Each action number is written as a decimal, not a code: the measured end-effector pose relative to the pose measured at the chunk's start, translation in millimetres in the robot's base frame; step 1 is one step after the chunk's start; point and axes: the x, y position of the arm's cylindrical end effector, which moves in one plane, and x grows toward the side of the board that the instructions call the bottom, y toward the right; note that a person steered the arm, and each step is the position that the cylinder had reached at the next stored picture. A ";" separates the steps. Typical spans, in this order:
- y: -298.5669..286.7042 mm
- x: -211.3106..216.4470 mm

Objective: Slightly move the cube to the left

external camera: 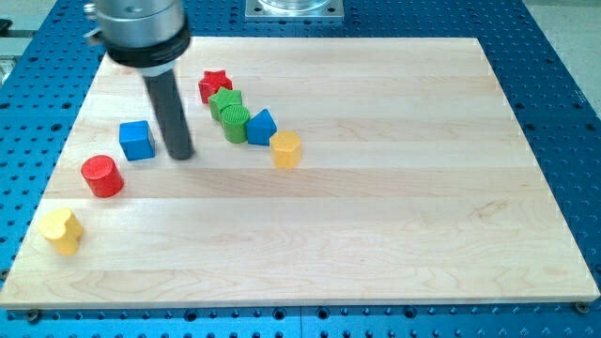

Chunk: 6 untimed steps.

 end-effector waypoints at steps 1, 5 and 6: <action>-26.4 2.1; -24.5 -36.0; 25.2 11.9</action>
